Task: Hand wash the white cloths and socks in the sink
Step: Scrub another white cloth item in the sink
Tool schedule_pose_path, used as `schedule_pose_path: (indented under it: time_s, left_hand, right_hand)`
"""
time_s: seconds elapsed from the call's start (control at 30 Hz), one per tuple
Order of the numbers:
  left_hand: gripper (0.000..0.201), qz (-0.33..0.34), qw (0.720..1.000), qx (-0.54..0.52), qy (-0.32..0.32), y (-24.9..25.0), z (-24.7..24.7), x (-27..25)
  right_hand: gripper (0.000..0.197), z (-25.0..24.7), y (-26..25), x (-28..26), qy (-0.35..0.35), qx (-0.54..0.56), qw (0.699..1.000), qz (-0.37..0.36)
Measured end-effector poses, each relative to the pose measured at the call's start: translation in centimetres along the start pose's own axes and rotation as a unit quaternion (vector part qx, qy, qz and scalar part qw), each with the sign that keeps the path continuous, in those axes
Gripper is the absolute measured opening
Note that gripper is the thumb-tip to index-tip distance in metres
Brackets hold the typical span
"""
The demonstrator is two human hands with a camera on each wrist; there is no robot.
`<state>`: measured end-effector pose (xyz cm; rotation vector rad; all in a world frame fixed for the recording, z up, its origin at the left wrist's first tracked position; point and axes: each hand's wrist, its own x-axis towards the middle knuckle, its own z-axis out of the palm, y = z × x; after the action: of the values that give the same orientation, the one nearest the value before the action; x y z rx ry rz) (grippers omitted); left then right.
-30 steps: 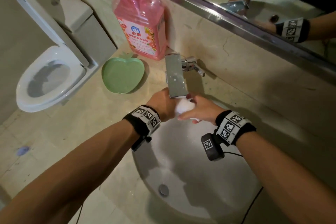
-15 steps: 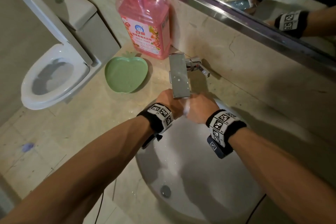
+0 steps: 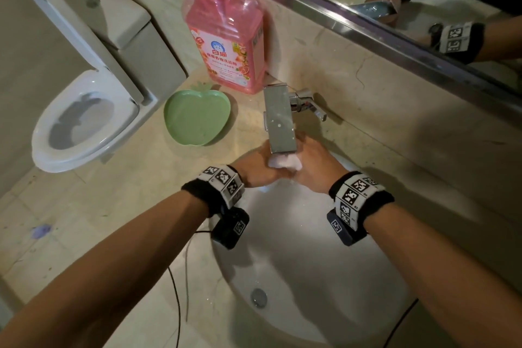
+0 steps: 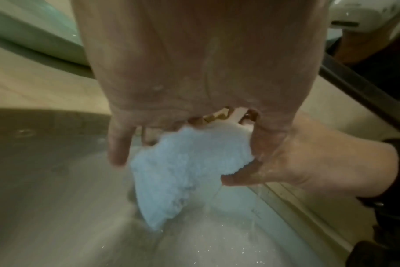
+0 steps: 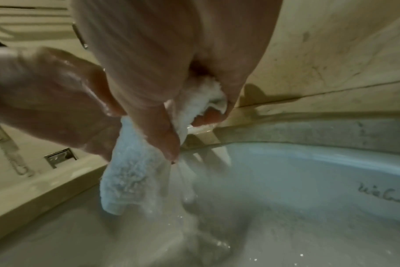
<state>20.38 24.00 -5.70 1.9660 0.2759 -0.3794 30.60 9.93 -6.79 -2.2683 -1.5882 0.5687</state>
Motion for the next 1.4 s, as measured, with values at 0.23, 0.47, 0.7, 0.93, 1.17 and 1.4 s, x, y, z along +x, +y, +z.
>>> schedule_pose_path:
  time_s: [0.23, 0.47, 0.7, 0.93, 1.17, 1.4]
  left_hand:
    - [0.024, -0.051, 0.992, -0.081, 0.084, -2.4, 0.3, -1.9]
    - [0.051, -0.116, 0.967, 0.004, 0.225, -3.6, -0.2, -2.8]
    - [0.021, -0.086, 0.987, -0.059, 0.123, -3.5, -0.8, -2.7]
    - [0.040, -0.124, 0.966, -0.093, 0.207, -3.6, -1.4, -1.8]
    - [0.051, -0.165, 0.950, -0.028, 0.262, -3.4, -2.2, -3.1]
    - [0.070, -0.102, 0.989, 0.027, 0.102, -2.6, -3.3, -4.1]
  right_hand:
    - [0.068, 1.5, -1.4, 0.4, 0.017, 0.140, 0.987, 0.074]
    - [0.028, 1.3, -1.6, -0.9, 0.046, 0.185, 0.976, 0.107]
    - [0.021, 1.4, -0.1, -2.6, 0.059, 0.356, 0.901, 0.242]
    - [0.072, 1.5, 0.9, -3.2, 0.045, 0.395, 0.869, 0.293]
    - [0.067, 0.9, 0.3, -3.7, 0.101, 0.383, 0.886, 0.239]
    - [0.038, -0.2, -1.3, -3.3, 0.057, 0.306, 0.934, 0.175]
